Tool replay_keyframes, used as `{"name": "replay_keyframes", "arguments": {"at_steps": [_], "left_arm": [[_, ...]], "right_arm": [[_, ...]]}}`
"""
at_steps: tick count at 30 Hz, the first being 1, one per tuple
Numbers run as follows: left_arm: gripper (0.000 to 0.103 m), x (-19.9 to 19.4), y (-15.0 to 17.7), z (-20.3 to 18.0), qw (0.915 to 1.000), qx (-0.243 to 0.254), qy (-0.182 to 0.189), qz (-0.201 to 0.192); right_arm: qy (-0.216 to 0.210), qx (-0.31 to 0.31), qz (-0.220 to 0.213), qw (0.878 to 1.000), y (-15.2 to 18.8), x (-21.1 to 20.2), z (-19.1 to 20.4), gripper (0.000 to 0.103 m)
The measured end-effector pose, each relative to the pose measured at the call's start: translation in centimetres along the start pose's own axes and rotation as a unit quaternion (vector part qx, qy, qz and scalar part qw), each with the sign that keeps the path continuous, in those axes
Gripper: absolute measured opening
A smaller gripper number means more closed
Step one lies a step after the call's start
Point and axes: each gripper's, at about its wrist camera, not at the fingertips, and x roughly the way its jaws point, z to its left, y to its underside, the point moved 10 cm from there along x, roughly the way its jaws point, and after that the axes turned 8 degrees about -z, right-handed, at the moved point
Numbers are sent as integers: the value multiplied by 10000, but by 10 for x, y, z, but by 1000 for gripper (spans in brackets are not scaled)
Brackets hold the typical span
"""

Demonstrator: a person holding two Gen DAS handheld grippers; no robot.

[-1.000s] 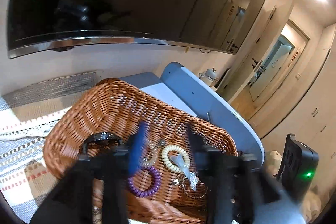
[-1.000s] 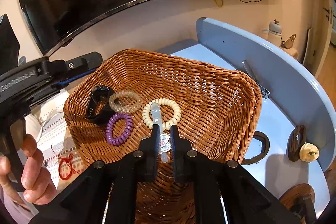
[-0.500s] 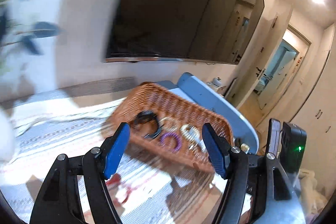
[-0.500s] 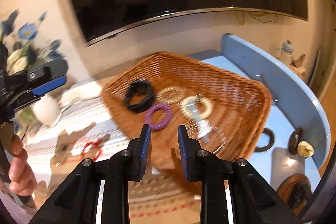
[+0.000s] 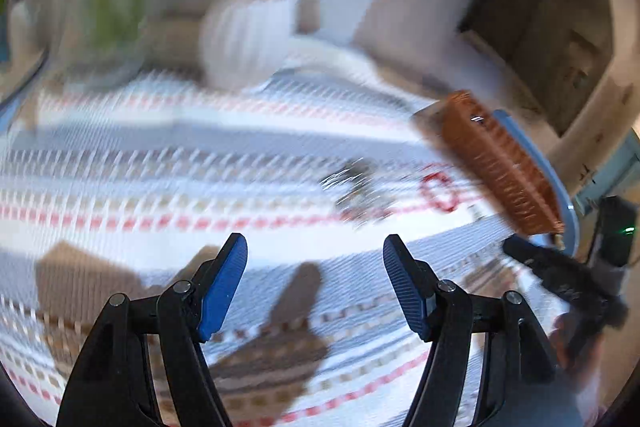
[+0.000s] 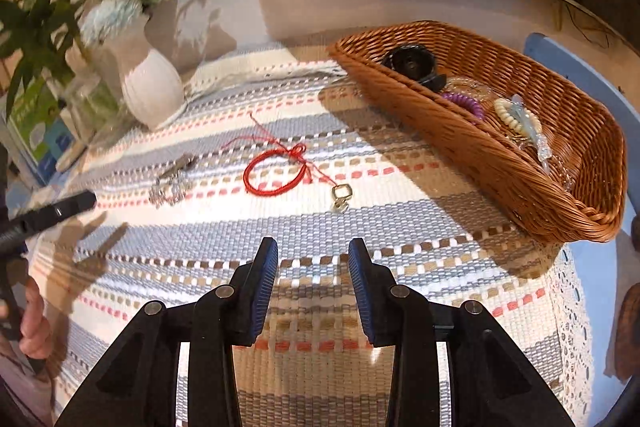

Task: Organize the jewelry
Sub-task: 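Move both grippers back toward the remaining charms and red bracelet, then grasp the silver charm cluster with the left gripper while the right grasps the small charm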

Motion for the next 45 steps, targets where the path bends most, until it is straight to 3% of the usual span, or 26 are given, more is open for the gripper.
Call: {"name": "replay_keyframes", "arguments": {"at_steps": [4, 9, 14, 16, 19, 24, 31, 35, 37, 40, 45], "left_arm": [[70, -10, -6, 3, 9994, 34, -74, -339], [70, -8, -5, -4, 9994, 193, -15, -276], [63, 6, -1, -20, 9990, 368, -47, 232], [63, 8, -4, -36, 9979, 463, 151, 430], [63, 15, -16, -57, 9965, 613, 347, 460], [63, 45, -20, -69, 9952, 793, 231, 530], [62, 55, -10, -67, 9961, 842, 99, 255], [61, 54, -11, -69, 9954, 941, 27, 170], [60, 52, -11, -71, 9945, 1042, 8, 124], [60, 52, -11, -75, 9925, 1213, -90, 79], [54, 57, -10, -73, 9918, 1245, -212, 174]], "right_arm": [[-53, -95, -50, 9999, 1, 0, 5, 42], [-74, 102, 2, 9999, 0, 3, -2, 49], [-140, 286, 73, 9995, 2, 5, -8, 49], [-150, 309, 115, 9993, 3, 6, -8, 50], [-60, 277, 132, 9995, 4, 7, -8, 50], [-41, 257, 326, 9991, 6, 11, -13, 50], [363, -645, 533, 9958, -12, 8, -22, 50], [123, -785, 635, 9948, -15, 25, -13, 49], [74, -707, 597, 9957, -13, 33, -11, 48], [28, -414, 677, 9968, -8, 48, -14, 36], [335, -701, 529, 9956, -14, 53, -13, 22]]}}
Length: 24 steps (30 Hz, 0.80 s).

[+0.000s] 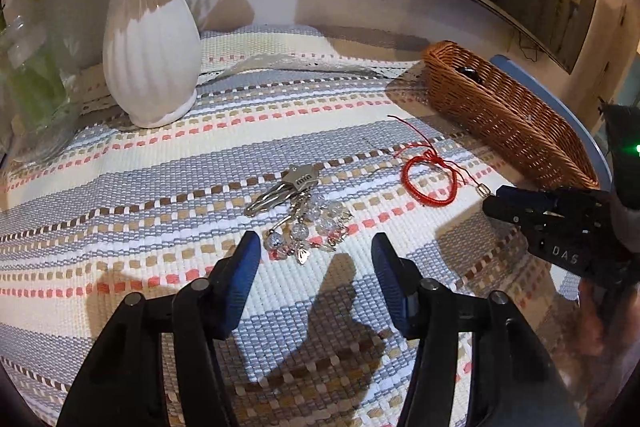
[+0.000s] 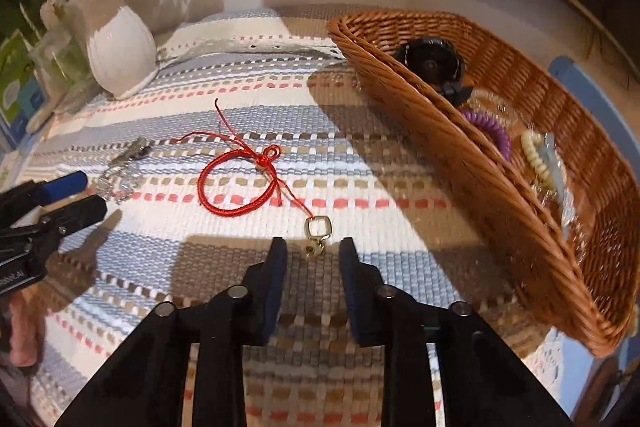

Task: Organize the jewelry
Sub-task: 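Grasp the silver charm cluster with the left gripper while the right grasps the small charm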

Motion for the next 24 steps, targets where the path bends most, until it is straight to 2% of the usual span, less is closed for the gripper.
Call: {"name": "replay_keyframes", "arguments": {"at_steps": [2, 4, 6, 9, 11, 15, 17, 19, 21, 24], "left_arm": [[49, 3, 0, 3, 9999, -110, 15, 71], [36, 8, 2, 6, 9997, -183, 30, 186], [22, 11, 4, 8, 9994, -233, 21, 255], [8, 12, 3, 10, 9993, -288, 56, 248], [2, 10, 2, 10, 9992, -317, 123, 205], [2, 2, -2, 6, 9988, -321, 353, 50], [3, 3, 1, 6, 9990, -307, 302, 120], [13, 7, 3, 7, 9993, -251, 180, 226], [38, 9, 3, 9, 9993, -279, 84, 255], [40, 10, -1, 12, 9992, -260, 49, 288]], "right_arm": [[12, -39, -63, 10000, -2, 2, 1, 17], [41, -67, -88, 9999, -2, 3, 1, 12], [74, -73, -105, 9999, -3, 3, 0, 11], [91, -93, -121, 9998, -3, 4, 1, 11], [76, -105, -138, 9998, -2, 3, 2, 11], [-80, -71, -400, 9991, -6, -9, 4, 11], [-120, -49, -444, 9989, -6, -12, 3, 11], [-130, -18, -404, 9991, -5, -11, 2, 11], [-164, 1, -417, 9990, -5, -12, 2, 11], [-170, 13, -399, 9991, -5, -12, 2, 11]]}}
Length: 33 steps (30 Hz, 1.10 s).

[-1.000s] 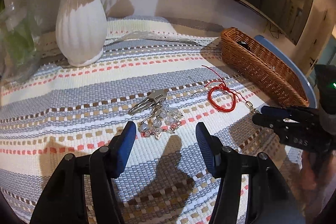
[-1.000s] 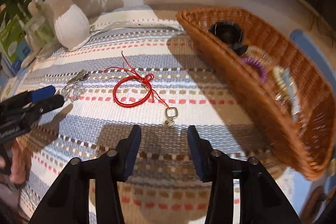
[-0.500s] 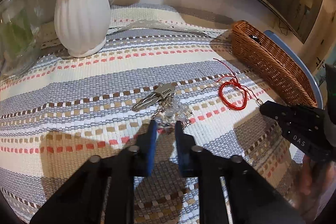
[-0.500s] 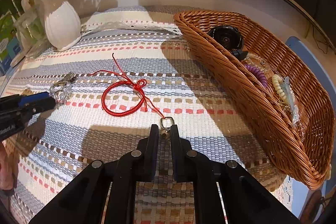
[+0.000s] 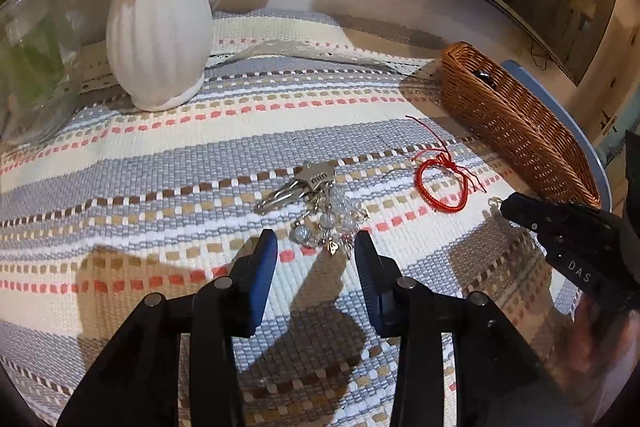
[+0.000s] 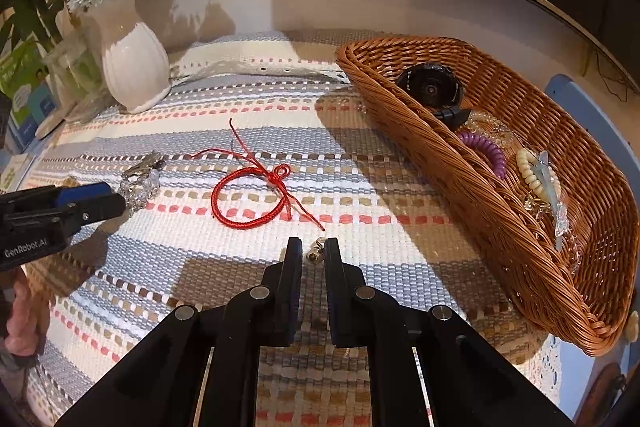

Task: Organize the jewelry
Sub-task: 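Grasp the silver charm cluster with the left gripper while the right grasps the small charm, then carry both held charms over the wicker basket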

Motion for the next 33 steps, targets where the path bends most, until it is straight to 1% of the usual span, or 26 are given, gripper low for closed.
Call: {"name": "replay_keyframes", "arguments": {"at_steps": [4, 5, 6, 9, 13, 17, 20, 23, 29, 32, 33], "left_arm": [[40, 12, -8, -2, 9995, 297, -129, 71], [28, 15, -7, -3, 9995, 285, -96, 94], [8, 17, -8, -4, 9997, 223, 20, 89], [8, 13, -6, -6, 9997, 159, 197, 3], [8, -12, -5, -7, 9989, 87, 421, -165], [7, -47, -11, -10, 9955, -108, 848, -415], [7, -63, -16, -14, 9931, -156, 1047, -506], [8, -81, -23, -23, 9880, -202, 1377, -666], [8, -103, -38, -44, 9852, 67, 1496, -837], [8, -110, -44, -51, 9835, 143, 1576, -872], [8, -111, -46, -53, 9834, 154, 1589, -868]], "right_arm": [[-47, 33, 53, 10000, 2, 3, 0, 11], [-69, 36, 41, 10000, 2, 2, 0, 11], [-78, 43, 29, 10000, 2, 1, 0, 11], [-145, 80, 12, 9999, 2, 0, 1, 11], [-348, 250, -103, 9990, 0, -8, -1, 11], [-705, 694, -40, 9951, 4, -18, -9, 11], [-1007, 1107, -126, 9887, 4, -37, -17, 11], [-1183, 1367, -186, 9833, 0, -54, -23, 11], [-1465, 1579, -288, 9761, -9, -84, -25, 11], [-1441, 1592, -309, 9762, -10, -93, -27, 11], [-1494, 1618, -318, 9749, -10, -95, -27, 11]]}}
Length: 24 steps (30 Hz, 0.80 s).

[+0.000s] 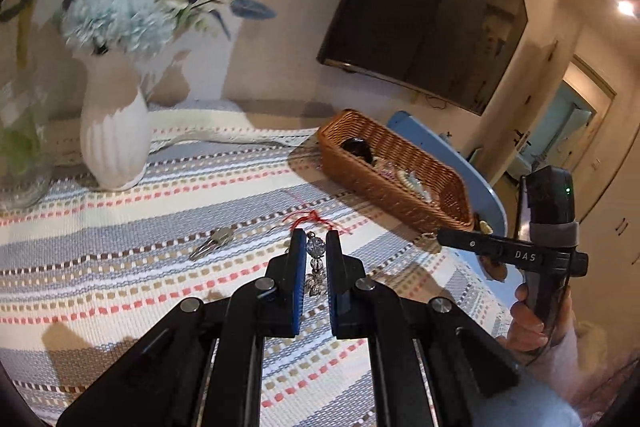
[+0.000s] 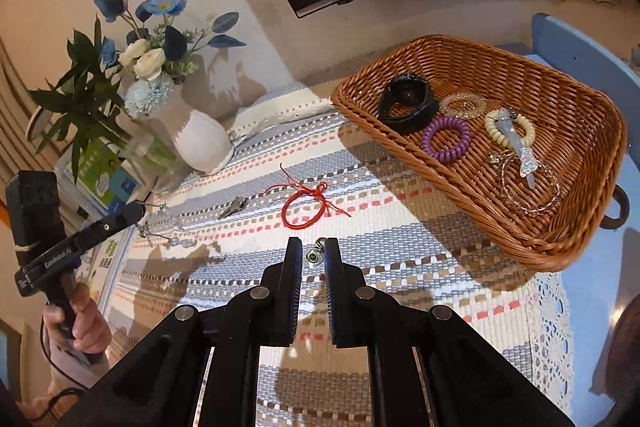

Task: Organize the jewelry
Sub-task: 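Carry both held charms over the wicker basket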

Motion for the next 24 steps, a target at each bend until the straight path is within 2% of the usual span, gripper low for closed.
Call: {"name": "replay_keyframes", "arguments": {"at_steps": [4, 8, 11, 14, 17, 19, 24], "left_arm": [[8, 6, -12, -17, 9999, 118, 117, 15], [8, 22, -28, -42, 9988, 286, 387, 23], [8, 39, -39, -60, 9965, 216, 793, 127], [8, 62, -49, -77, 9943, 259, 1008, 227], [8, 88, -60, -96, 9922, 327, 1163, 319], [8, 104, -66, -109, 9902, 314, 1303, 393], [8, 154, -71, -142, 9852, 402, 1557, 596]], "right_arm": [[-282, 302, 59, 9991, -2, -3, -1, 11], [-533, 604, 29, 9967, -15, -7, -4, 11], [-543, 693, -80, 9961, -28, -14, -9, 11], [-443, 828, -226, 9953, -45, -21, -20, 11], [-94, 948, -390, 9947, -60, -27, -40, 11], [331, 937, -567, 9934, -69, -33, -55, 11], [1060, 956, -829, 9863, -81, -43, -90, 11]]}}
